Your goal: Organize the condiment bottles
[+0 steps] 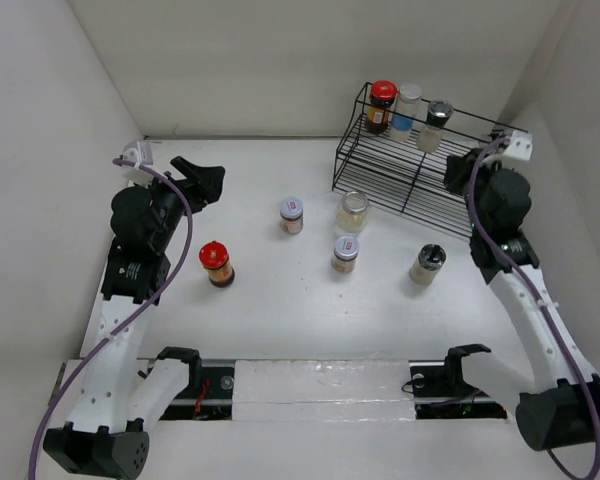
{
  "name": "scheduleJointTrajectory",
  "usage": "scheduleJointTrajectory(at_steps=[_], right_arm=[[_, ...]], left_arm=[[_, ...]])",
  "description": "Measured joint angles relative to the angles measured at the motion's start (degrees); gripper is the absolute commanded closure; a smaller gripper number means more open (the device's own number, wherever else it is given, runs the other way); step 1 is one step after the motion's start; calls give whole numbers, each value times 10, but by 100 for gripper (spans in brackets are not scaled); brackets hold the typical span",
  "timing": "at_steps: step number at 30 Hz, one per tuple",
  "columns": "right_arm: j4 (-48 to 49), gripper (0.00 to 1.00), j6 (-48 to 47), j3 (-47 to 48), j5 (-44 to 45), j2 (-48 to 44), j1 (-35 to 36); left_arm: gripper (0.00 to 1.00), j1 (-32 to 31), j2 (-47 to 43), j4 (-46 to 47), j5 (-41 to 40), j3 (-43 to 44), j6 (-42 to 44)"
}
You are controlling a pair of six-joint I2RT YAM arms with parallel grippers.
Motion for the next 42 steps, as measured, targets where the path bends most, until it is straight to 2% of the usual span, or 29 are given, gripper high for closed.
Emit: scheduleJointTrajectory(at_steps=[1,4,5,8,12,20,25,33,38,42], right_arm=[[3,55,10,-42,6,-24,12],[-28,27,32,-115,19,-46,23],[-50,15,36,-131,24,-47,26],[-121,5,38,-176,33,-78,35],[-187,0,39,-200,30,-129,41],[-261,0,54,-217,23,-107,41],[-275,11,54,-234,16,-54,42],[-259,34,56,-239,33,-42,45],[-262,37,53,-228,40,-33,49],[-277,38,49,-178,39,-39,61]], left_arm=[[26,0,2,0,0,0,0],[27,0,6,0,0,0,0],[27,0,7,0,0,0,0],[27,-1,7,0,-2,0,0],[27,-1,7,0,-2,0,0],[27,-1,8,0,-2,0,0],[27,-1,8,0,0,0,0],[27,-1,8,0,4,0,0],[27,-1,8,0,5,0,0],[27,-1,9,1,5,0,0]])
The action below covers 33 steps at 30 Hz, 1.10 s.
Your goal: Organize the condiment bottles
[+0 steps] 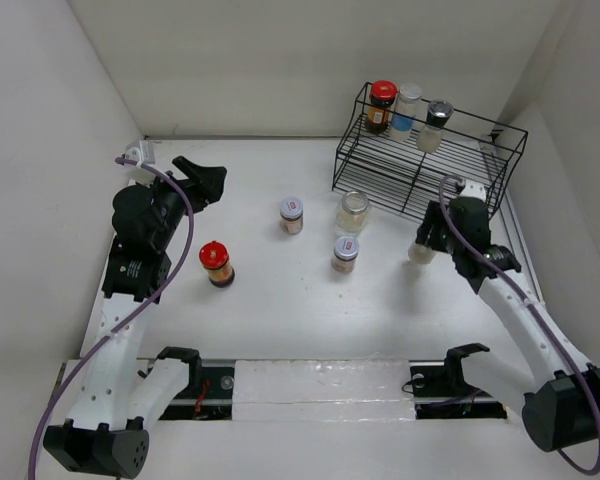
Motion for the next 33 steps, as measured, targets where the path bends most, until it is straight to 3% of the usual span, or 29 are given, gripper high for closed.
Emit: scheduleJointTrajectory(at_steps=[7,14,23,33], right_arm=[[68,39,-19,243,-3,58,-12],[143,42,-33,430,-51,192,-128],[69,42,-66,680,-130,423,-205],[8,42,-85,710,-170,467,-219]], left_arm=[[27,0,0,0,4,0,0],[27,0,0,1,4,0,0],[27,0,0,2,4,0,0],[27,0,0,2,4,0,0]])
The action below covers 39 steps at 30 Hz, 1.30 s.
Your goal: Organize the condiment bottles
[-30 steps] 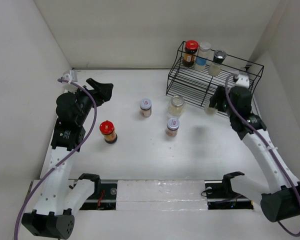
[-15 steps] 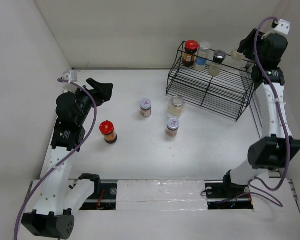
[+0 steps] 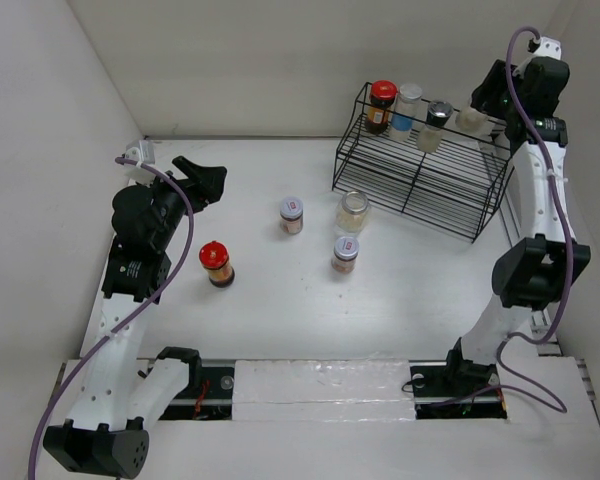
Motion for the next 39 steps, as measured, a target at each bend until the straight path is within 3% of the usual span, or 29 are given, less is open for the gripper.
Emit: scheduleJointTrajectory(at_steps=[12,15,17,20,27,29,30,31,32,35,39], right_arm=[[-34,39,-14,3,-31,79,-1],[-39,33,-16,2,-37,97,-1],[-37,20,-17,2,-39,97,-1],[-34,8,-17,2,-43,97,-1],[-1,5,-15,-52,-31,35,0],[34,20,-14,-107,-17,-23,6],[55,32,-14,-138,-14,-57,12],[73,60,-16,-167,-15,-93,21],[99,70,-19,-195,-19,-128,34],[175,80,-20,-258,-56,-204,103],[264,76,-42,-303,-134,-201,260]], left_arm=[[27,0,0,1,0,0,0],[27,0,-1,3,0,-3,0],[27,0,-1,2,0,-6,0],[27,0,-1,2,0,-8,0],[26,0,-1,2,-1,-8,0],[26,0,-1,1,-2,-8,0],[26,0,-1,2,-2,-7,0],[26,0,-1,1,-2,-8,0],[26,0,-1,1,-4,-8,0],[32,0,-1,1,-9,-7,0],[39,0,-1,0,-14,-7,0]])
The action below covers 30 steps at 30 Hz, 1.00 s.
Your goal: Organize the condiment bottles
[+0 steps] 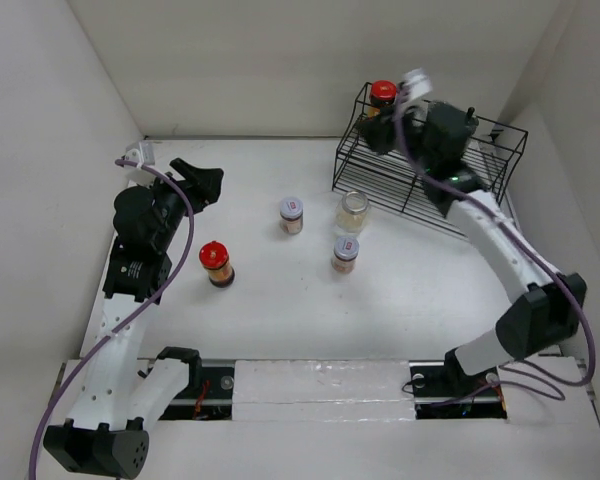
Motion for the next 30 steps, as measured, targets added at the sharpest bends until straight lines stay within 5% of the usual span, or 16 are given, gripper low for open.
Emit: scheduleJointTrajectory(at_steps=[2,4,8,15,30], right_arm=[[17,62,-17,-15,-25,38,82],[16,18,-37,-36,-34,76,148],[8,1,-78,-73,-40,136,254],[65,0,-106,-77,-54,189,349],[120,0,-105,40,-71,388,409]], left_arm=[[39,0,0,-2,-7,0,0],[40,0,-1,-8,-17,0,0],[40,0,-8,-17,-38,0,0],[27,0,-16,-39,-92,1,-8],[26,0,-15,-52,-118,1,-13]])
